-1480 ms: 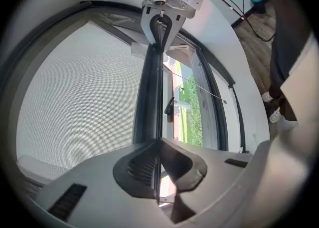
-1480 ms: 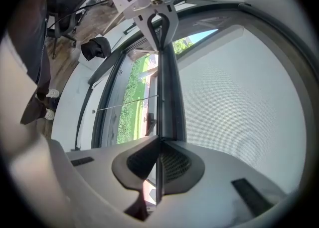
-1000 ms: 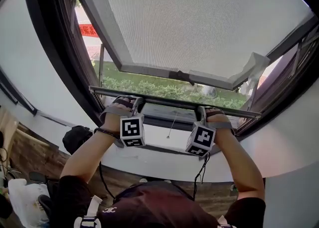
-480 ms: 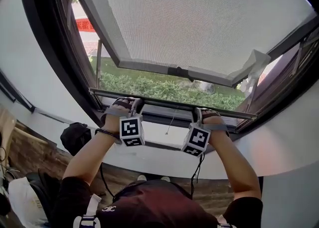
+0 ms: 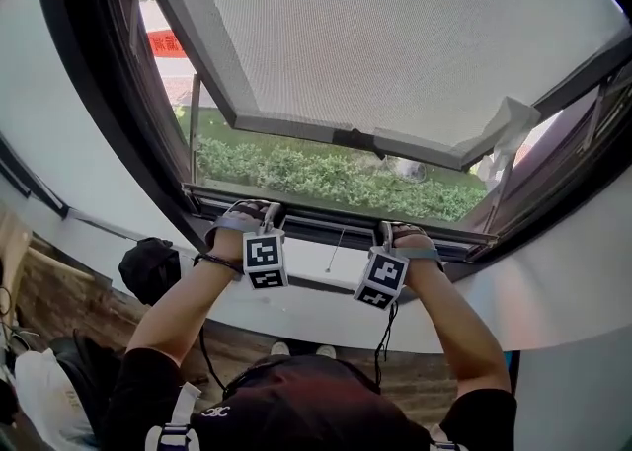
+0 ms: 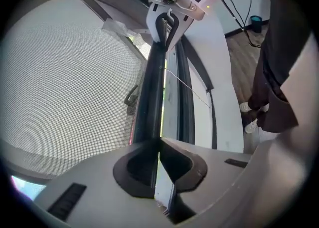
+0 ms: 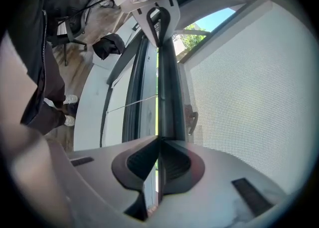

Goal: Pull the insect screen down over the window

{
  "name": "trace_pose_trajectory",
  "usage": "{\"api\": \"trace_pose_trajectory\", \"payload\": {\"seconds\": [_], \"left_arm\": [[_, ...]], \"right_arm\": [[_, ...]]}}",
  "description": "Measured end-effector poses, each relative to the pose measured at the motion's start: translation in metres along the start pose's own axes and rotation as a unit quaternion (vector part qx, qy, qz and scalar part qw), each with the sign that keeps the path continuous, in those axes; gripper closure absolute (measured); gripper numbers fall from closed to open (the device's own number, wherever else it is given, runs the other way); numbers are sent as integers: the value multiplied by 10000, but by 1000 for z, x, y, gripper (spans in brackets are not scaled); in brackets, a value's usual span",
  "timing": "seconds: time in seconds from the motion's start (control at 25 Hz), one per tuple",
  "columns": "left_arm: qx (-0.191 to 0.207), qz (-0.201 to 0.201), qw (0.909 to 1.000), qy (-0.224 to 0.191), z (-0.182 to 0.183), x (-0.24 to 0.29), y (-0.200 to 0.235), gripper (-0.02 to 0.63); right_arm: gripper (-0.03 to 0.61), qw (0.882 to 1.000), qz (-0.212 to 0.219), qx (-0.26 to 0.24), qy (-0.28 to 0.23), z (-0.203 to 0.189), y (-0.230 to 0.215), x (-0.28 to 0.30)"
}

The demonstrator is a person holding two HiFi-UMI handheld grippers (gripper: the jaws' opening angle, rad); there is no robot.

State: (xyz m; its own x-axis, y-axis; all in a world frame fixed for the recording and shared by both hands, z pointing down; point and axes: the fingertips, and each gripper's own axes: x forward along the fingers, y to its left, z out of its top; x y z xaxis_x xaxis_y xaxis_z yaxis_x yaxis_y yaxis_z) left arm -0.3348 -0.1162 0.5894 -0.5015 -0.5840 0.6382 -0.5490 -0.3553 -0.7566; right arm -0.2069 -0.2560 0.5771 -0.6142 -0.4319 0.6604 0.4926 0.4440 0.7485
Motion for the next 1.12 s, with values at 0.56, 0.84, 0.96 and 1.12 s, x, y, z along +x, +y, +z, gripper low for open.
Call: {"api": "trace_pose_trajectory", "payload": {"seconds": [0.56,0.84,0.96,1.12], "left_arm": [[-28,-335,9994,65,-3,15,-20,589],[-36,-675,9977,102,-7,27,-37,591],[-49,-833,9964,120,-9,38,-52,589],[-102,-972,9951,161,-8,43,-63,591]], "right_arm": [[554,9996,259,100,19,-4,19,15],[554,9971,724,210,104,-2,35,22],[555,9968,773,180,118,-5,49,37],[554,9946,1008,164,204,-8,62,41]]}}
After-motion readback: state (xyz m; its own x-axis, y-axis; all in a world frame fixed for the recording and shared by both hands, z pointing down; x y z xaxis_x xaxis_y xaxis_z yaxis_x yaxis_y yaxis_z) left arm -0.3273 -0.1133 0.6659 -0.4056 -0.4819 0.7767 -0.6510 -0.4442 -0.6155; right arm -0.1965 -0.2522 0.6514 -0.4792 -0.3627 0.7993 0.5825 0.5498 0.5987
